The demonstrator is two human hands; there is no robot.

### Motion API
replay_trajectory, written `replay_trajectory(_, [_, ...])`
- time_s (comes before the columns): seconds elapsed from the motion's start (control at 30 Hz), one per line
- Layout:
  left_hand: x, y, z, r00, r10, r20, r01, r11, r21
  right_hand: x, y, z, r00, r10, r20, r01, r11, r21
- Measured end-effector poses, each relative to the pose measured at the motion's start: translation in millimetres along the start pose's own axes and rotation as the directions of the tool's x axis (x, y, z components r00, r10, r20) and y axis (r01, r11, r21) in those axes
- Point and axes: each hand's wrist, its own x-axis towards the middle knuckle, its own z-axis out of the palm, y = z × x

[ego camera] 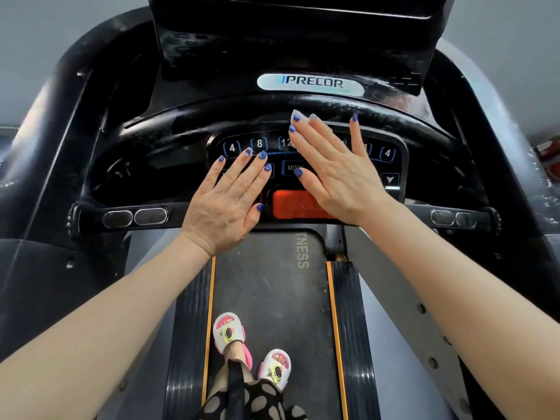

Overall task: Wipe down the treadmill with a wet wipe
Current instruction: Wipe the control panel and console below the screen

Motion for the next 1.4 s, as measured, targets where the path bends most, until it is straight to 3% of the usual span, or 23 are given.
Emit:
replay_trajectory(0.2, [1,1,0,1.0,-0.003,-0.006,0.003,1.0,-0.022,-67,22,10,0.997,0.054,0.057,-0.055,0.998,0.013])
replay_trajectory(0.43, [0,0,-1,1.0,0.005,0.013,-0.005,1.0,-0.031,-18,9,1,0.995,0.095,0.019,-0.095,0.995,0.037])
replay_trajectory(0.6, [2,1,-3,1.0,-0.002,0.021,0.003,0.998,-0.059,-62,10,16,0.99,0.14,0.03,-0.142,0.986,0.085])
replay_trajectory(0.77, [7,16,-12,0.997,-0.072,-0.03,0.066,0.984,-0.165,-107,5,36,0.95,0.313,-0.004,-0.31,0.943,0.121])
replay_trajectory(0.9, [22,41,-10,1.0,-0.027,-0.006,0.025,0.977,-0.211,-103,-30,51,0.88,0.473,-0.038,-0.445,0.851,0.277])
replay_trajectory(1.13, [25,49,2,0.999,0.006,0.039,-0.002,0.995,-0.098,-151,8,62,0.941,0.339,-0.012,-0.337,0.938,0.078])
replay_trajectory(1.27, [25,51,3,0.999,-0.003,0.032,0.006,0.997,-0.081,-163,3,65,0.901,0.433,-0.027,-0.428,0.897,0.108])
replay_trajectory(1.4, [26,52,3,1.0,-0.006,0.019,0.008,0.997,-0.074,-128,2,50,0.939,0.34,-0.049,-0.331,0.934,0.137])
